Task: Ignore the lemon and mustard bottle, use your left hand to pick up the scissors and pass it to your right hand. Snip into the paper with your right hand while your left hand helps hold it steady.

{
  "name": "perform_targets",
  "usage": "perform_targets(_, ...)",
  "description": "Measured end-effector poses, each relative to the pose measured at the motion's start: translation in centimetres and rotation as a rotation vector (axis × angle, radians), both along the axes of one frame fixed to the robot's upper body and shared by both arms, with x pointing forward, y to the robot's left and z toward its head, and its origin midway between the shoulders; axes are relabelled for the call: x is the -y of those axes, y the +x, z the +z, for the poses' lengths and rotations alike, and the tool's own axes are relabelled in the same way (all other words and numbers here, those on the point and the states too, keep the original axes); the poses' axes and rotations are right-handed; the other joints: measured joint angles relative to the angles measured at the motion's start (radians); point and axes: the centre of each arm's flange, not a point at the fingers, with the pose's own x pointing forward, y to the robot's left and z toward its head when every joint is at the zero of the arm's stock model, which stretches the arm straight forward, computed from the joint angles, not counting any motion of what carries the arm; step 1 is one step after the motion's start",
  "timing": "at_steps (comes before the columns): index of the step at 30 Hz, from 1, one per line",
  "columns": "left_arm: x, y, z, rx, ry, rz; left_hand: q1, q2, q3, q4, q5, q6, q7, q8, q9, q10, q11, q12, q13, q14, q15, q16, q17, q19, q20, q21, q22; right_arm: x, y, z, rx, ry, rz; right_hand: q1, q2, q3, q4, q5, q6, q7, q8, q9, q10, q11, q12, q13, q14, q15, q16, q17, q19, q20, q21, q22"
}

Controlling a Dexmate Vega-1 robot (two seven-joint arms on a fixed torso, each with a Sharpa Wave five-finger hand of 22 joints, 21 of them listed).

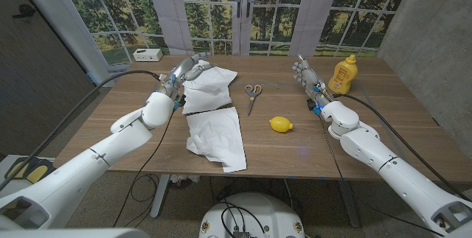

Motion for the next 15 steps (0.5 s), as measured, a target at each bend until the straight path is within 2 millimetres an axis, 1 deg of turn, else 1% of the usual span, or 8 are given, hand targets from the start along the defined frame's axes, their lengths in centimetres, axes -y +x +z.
perform_targets(2, 0.0, -0.2, 0.1, 0.012, 0.029, 0.015, 0.018, 0.003, 0.005, -0.005, 0.007, -0.006, -0.006, 0.0, 0.0, -0.009, -0.009, -0.001, 0.0, -0.014, 0.0, 0.0, 0.0, -0.003, 0.003, -0.002, 0.0, 0.1, -0.1, 0.1, 0.0, 0.0, 0.0, 0.0, 0.0, 0.004, -0.004, 0.0, 0.0, 0.0, 0.0, 0.0, 0.0, 0.0, 0.0, 0.0, 0.0, 0.0, 0.0, 0.0, 0.0, 0.0, 0.0, 0.0)
perform_targets(3, 0.0, -0.3, 0.2, 0.013, 0.032, 0.015, 0.026, 0.004, 0.008, -0.008, 0.009, -0.01, -0.01, 0.0, 0.0, -0.009, -0.012, -0.004, 0.0, -0.014, 0.0, -0.004, 0.0, -0.006, 0.0, -0.004, 0.0, 0.1, -0.1, 0.1, 0.0, 0.0, 0.0, 0.0, 0.0, 0.004, -0.004, 0.0, 0.0, 0.0, 0.0, 0.0, 0.0, 0.0, 0.0, 0.0, 0.0, 0.0, 0.0, 0.0, 0.0, 0.0, 0.0, 0.0)
perform_targets(6, 0.2, -0.4, 0.4, 0.024, 0.068, 0.028, 0.038, 0.008, 0.011, -0.011, 0.014, -0.011, -0.011, 0.0, 0.0, -0.005, -0.016, -0.004, 0.0, -0.019, -0.001, -0.004, 0.0, -0.008, -0.002, -0.004, -0.002, 0.3, -0.1, 0.0, -0.002, 0.0, 0.002, 0.004, 0.004, 0.004, -0.004, 0.0, 0.0, 0.0, 0.0, 0.0, 0.0, 0.0, 0.0, 0.0, -0.004, 0.004, 0.0, 0.0, 0.0, 0.0, 0.0, 0.0)
perform_targets(7, 0.2, -0.5, 0.4, 0.026, 0.081, 0.035, 0.046, 0.004, 0.012, -0.012, 0.014, -0.011, -0.011, 0.0, 0.0, -0.007, -0.021, -0.004, 0.0, -0.023, -0.001, -0.004, 0.0, -0.008, -0.002, -0.004, -0.002, 0.3, -0.1, 0.0, -0.002, 0.001, 0.002, 0.004, 0.004, 0.004, -0.004, 0.0, 0.0, 0.0, 0.0, 0.0, 0.0, 0.0, 0.0, 0.0, -0.006, 0.005, 0.0, 0.0, 0.0, 0.0, 0.0, 0.0)
perform_targets(11, 0.7, -0.7, 0.6, 0.039, 0.114, 0.046, 0.066, 0.005, 0.015, -0.015, 0.02, -0.002, -0.027, 0.0, 0.0, 0.015, -0.042, 0.0, 0.0, -0.021, 0.002, -0.003, 0.0, -0.008, -0.002, -0.004, -0.003, 0.4, -0.2, 0.0, 0.001, 0.003, 0.008, 0.004, 0.004, 0.004, -0.004, 0.0, 0.0, 0.0, -0.004, 0.0, 0.0, 0.0, 0.0, 0.0, -0.006, 0.005, 0.0, 0.0, 0.0, 0.0, 0.0, 0.0)
perform_targets(14, 1.2, -0.9, 0.7, 0.043, 0.119, 0.036, 0.075, 0.003, 0.015, -0.015, 0.02, -0.002, -0.027, 0.0, 0.0, 0.02, -0.041, 0.0, 0.0, -0.017, 0.0, 0.001, 0.0, -0.008, -0.002, -0.004, -0.002, 0.3, -0.3, 0.1, 0.006, 0.006, 0.016, 0.004, 0.004, 0.006, -0.002, -0.002, 0.0, 0.0, -0.004, 0.0, 0.0, 0.0, 0.0, 0.0, -0.006, 0.005, 0.0, 0.0, 0.0, 0.0, 0.0, 0.0)
perform_targets(15, 1.0, -0.9, 0.8, 0.061, 0.158, 0.081, 0.075, 0.003, 0.016, -0.014, 0.023, -0.002, -0.027, 0.0, 0.0, 0.02, -0.041, 0.0, 0.0, -0.017, 0.0, 0.001, 0.0, -0.008, -0.002, -0.004, -0.002, 0.8, -0.2, -0.2, 0.001, 0.006, 0.009, 0.004, 0.004, 0.008, -0.001, -0.004, 0.009, 0.0, -0.004, 0.0, 0.0, 0.0, 0.0, 0.0, -0.006, 0.005, 0.0, 0.0, 0.0, 0.0, 0.0, 0.0)
